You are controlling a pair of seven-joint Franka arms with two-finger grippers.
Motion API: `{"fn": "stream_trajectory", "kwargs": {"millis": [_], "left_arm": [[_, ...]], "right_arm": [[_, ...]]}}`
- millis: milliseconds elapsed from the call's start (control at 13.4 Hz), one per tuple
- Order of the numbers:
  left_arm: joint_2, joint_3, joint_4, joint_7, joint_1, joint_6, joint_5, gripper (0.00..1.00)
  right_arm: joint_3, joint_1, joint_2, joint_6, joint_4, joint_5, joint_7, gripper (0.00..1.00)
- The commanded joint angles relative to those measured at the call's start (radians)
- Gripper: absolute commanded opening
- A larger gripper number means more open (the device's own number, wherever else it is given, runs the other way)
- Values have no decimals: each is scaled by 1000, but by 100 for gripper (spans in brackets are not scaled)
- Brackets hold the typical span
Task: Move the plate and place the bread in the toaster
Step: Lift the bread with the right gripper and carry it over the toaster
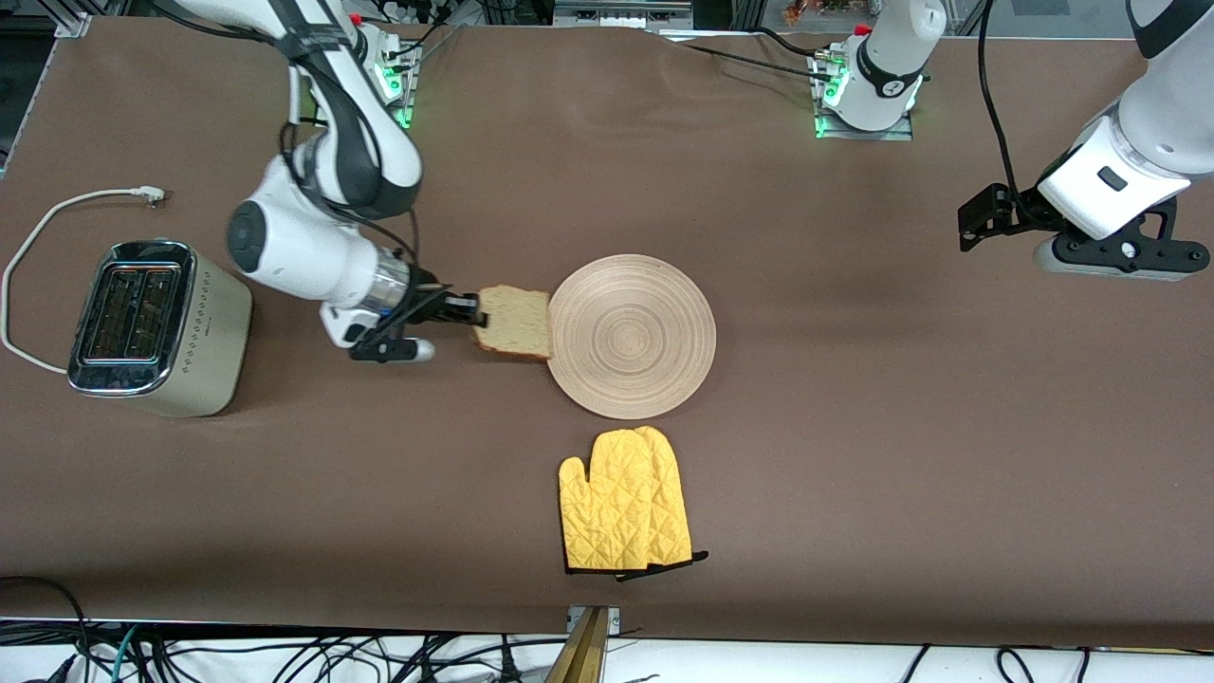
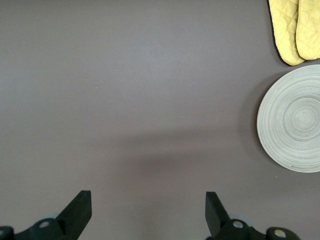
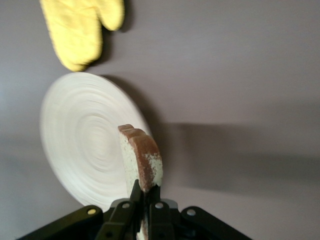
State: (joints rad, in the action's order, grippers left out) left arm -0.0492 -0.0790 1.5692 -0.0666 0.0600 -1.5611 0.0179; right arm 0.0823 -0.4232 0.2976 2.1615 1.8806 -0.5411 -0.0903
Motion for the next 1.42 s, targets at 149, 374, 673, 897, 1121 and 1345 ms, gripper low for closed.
{"fn": "stream_trajectory", "kwargs": {"millis": [149,374,673,897,1121,1345], "left_arm": [[-6,5,-21,-4,3,15,-18,100],[-6,5,-21,-4,3,16,-16,100],[-6,5,-21,-4,3,16,-16,100],[-6,5,-21,-4,1,15,-16,100],[-6,5,-21,-4,1,15,-18,100],[-6,5,-21,-4,1,15,-18,100]], "right_arm": [[184,-3,-43,-400,-210,268,99,0],[313,3,-40,-502,-288,370,262,0],[451,3,-41,-525,-305,495,380,0],[536,3,-40,-543,-305,570,408,0],[562,6,-34,-540,-305,667,403,0],[570,33,-31,-526,-305,701,417,0]]}}
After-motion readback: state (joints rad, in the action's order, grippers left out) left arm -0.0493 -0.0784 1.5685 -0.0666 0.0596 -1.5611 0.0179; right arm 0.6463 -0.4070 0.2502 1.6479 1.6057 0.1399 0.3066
